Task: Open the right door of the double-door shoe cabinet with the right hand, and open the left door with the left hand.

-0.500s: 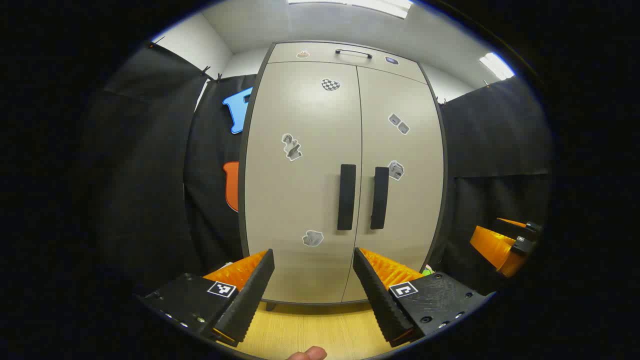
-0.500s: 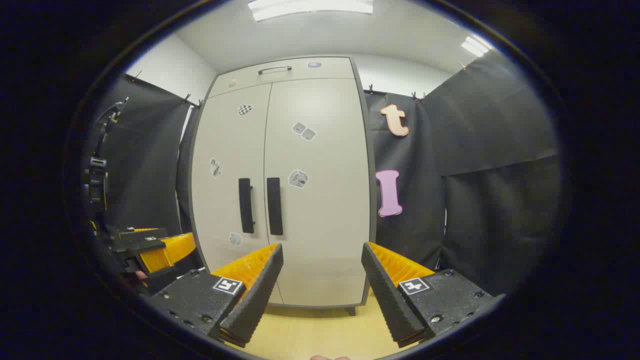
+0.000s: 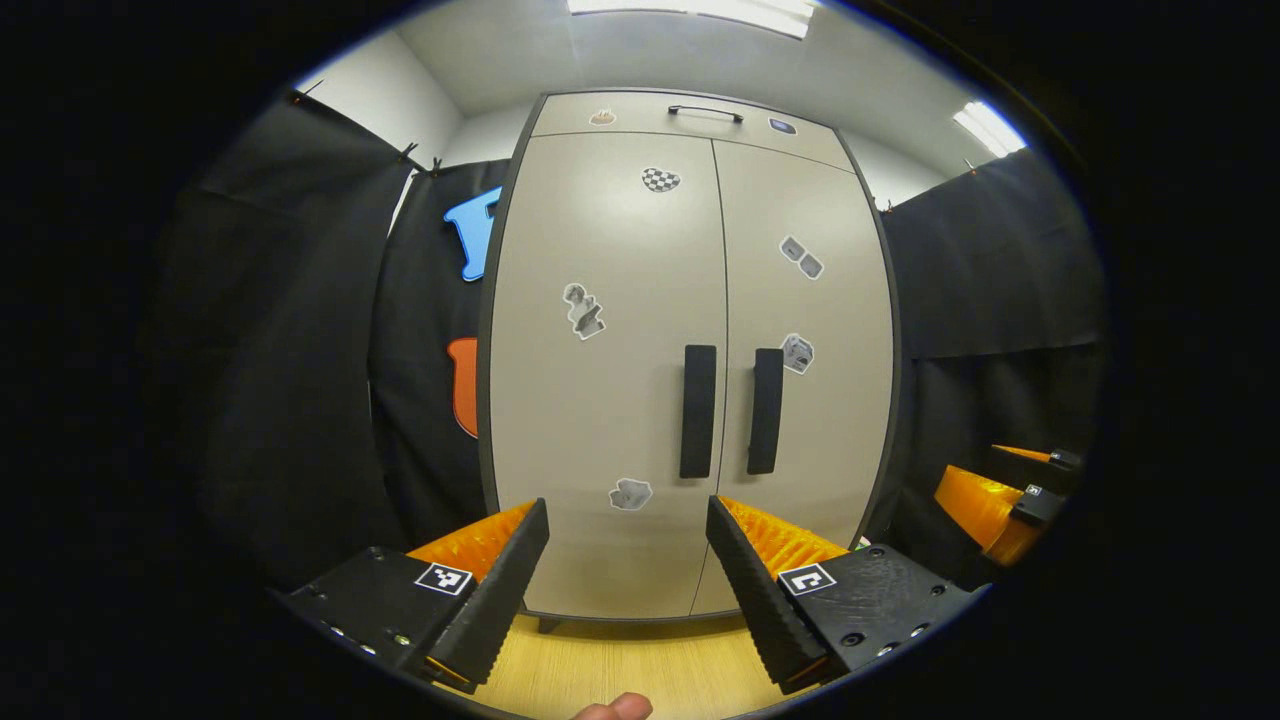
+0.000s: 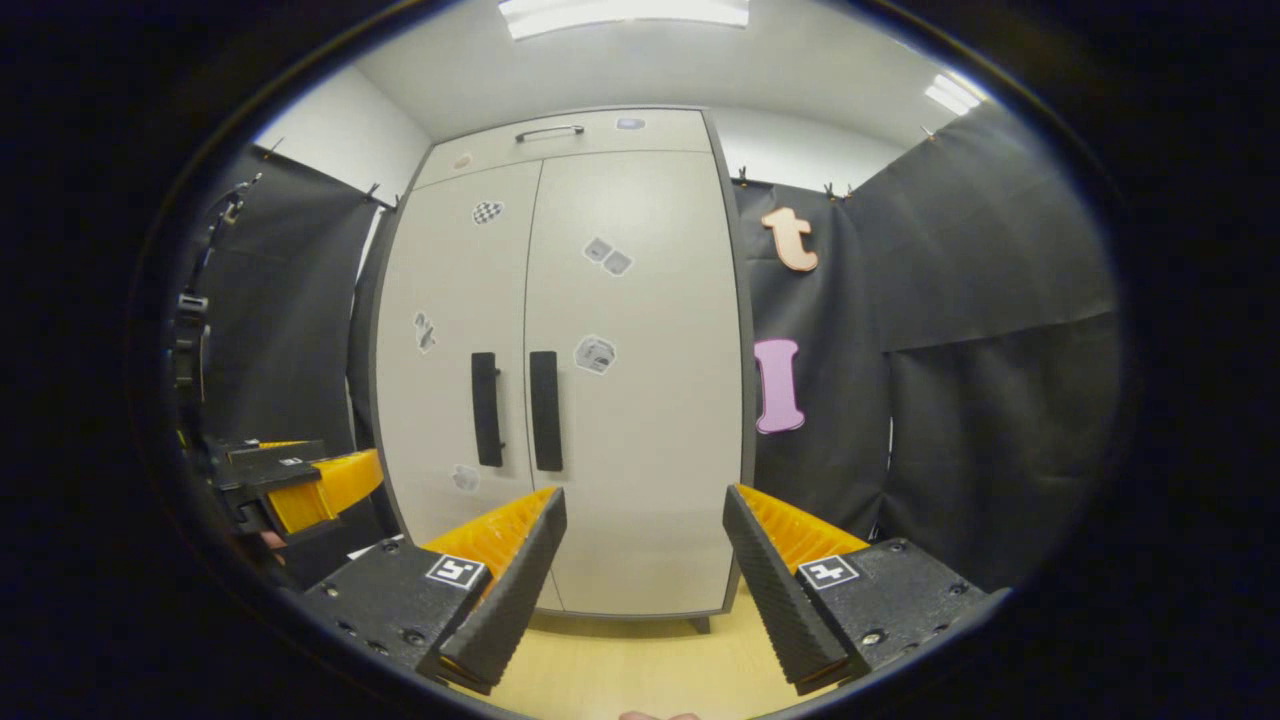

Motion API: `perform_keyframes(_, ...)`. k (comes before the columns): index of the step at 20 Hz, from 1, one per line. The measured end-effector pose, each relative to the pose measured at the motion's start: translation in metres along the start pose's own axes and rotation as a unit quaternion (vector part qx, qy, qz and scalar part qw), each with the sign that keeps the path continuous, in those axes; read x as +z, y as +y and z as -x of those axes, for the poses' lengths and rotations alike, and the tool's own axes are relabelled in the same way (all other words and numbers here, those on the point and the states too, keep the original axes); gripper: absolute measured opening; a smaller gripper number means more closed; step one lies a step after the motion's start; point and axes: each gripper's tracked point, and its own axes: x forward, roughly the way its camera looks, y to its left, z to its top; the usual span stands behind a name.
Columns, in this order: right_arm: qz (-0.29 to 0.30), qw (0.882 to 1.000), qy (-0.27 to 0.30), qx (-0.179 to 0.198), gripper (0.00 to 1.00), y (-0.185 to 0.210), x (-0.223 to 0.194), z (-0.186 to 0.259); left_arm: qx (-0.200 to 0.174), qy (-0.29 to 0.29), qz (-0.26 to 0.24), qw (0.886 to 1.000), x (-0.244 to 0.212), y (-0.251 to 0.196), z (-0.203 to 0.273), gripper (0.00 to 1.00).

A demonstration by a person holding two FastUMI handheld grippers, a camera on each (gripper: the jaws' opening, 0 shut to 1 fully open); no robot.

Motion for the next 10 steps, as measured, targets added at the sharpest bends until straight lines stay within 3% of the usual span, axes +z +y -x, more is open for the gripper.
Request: perform_keyframes(10,-0.003,1.000,0.008,0.004,0.98,0.008,-0.002,-0.017,-0.005,0.001,-0.002,1.000,0.001,0.000,-0.008,0.95)
